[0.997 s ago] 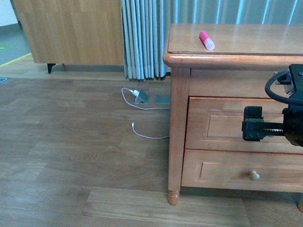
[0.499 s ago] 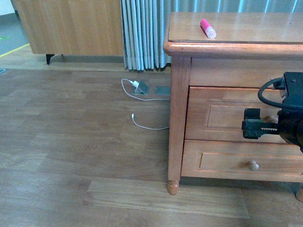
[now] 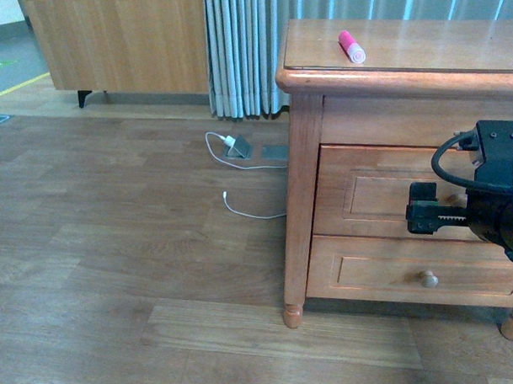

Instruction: Place pink marker in drawer with both arms

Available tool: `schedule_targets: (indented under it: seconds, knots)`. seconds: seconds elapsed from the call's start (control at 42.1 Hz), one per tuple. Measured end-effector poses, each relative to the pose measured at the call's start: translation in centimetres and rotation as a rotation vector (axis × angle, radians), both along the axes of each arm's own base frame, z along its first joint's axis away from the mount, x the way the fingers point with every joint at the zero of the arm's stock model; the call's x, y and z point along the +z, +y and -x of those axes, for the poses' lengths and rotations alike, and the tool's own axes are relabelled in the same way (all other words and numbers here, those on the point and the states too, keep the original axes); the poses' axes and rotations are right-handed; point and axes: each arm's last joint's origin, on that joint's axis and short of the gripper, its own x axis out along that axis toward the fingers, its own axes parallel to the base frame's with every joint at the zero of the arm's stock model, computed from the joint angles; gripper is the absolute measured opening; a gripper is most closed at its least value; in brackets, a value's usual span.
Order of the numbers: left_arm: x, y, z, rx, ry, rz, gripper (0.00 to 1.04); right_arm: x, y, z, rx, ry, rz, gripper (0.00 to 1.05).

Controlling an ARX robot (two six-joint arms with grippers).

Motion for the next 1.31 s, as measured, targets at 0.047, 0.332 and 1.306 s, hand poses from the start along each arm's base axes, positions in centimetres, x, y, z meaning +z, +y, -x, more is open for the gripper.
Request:
schedule_targets:
  seconds: [0.047,0.332,1.306]
  knots:
    - [0.0,0.0,0.0,0.0,0.0,0.0,0.99,0.0,0.0,0.0,0.005,0.0,-0.002,0.96]
    - [0.0,0.0,0.0,0.0,0.0,0.0,0.99,0.0,-0.4,-0.2,0.015,0.014,-0.015,0.57]
    - [0.0,0.0,0.0,0.0,0.0,0.0,0.99,0.5,-0.6,6.2,0.026,0.08,-0.101,0.22]
